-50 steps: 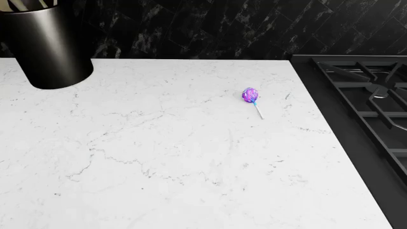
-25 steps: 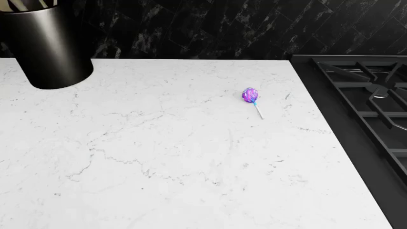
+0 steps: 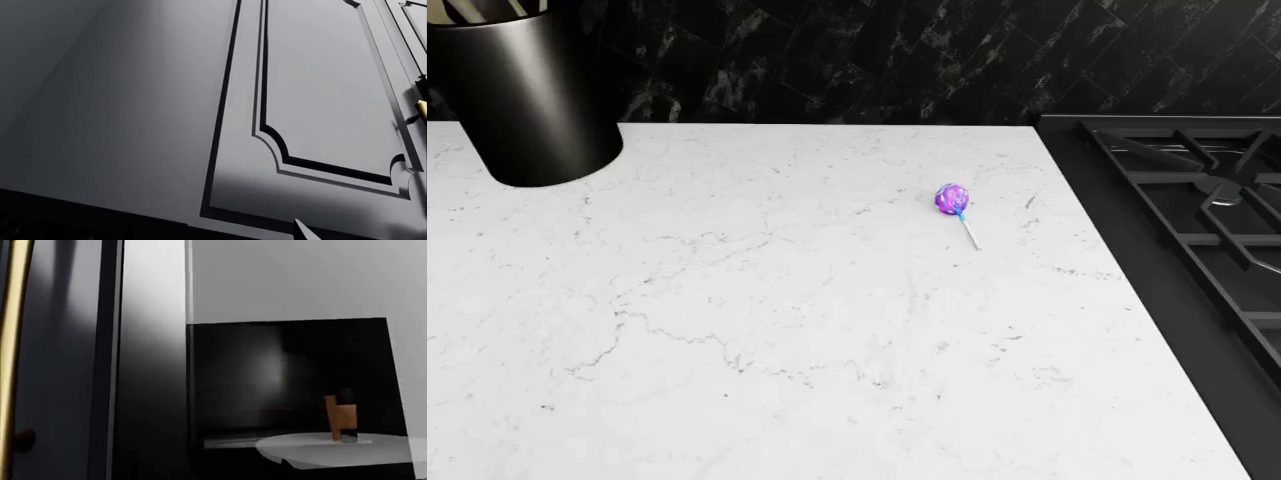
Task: Close the microwave door
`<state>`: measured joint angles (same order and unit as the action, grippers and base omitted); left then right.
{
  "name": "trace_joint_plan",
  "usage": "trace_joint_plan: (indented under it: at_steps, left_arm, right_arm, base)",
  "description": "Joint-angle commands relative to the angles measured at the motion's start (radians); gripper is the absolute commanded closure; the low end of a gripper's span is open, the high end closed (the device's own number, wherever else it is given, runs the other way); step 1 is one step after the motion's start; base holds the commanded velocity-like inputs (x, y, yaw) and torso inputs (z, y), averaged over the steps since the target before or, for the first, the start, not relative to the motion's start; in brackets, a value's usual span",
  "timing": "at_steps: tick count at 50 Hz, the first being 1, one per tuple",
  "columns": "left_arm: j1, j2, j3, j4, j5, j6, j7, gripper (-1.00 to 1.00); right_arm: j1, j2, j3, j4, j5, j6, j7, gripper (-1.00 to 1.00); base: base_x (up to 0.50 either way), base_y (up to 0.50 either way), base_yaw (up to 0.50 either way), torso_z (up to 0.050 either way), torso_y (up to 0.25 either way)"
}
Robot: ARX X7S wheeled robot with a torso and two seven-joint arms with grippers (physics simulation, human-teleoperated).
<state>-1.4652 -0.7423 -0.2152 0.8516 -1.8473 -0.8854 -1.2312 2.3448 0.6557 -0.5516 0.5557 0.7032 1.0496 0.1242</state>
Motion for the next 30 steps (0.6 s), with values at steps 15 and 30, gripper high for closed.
trace_joint_plan:
  at_steps: [15,30]
  left_arm:
    - [0.002,-0.006,0.009,0.005,0.003,0.007,-0.001,-1.00]
    - [0.002,-0.009,0.014,0.005,0.001,0.013,-0.004,-1.00]
  right_arm:
    - [0.011,-0.158,0.497,0.149,-0.560,0.126,-0.393,-1.00]
    - [0.011,-0.082,0.636,0.237,-0.061,0.304,-0.018,-1.00]
  base:
    - [0.00,0.00,0.00,0.000,0.000]
    - [0.00,0.00,0.00,0.000,0.000]
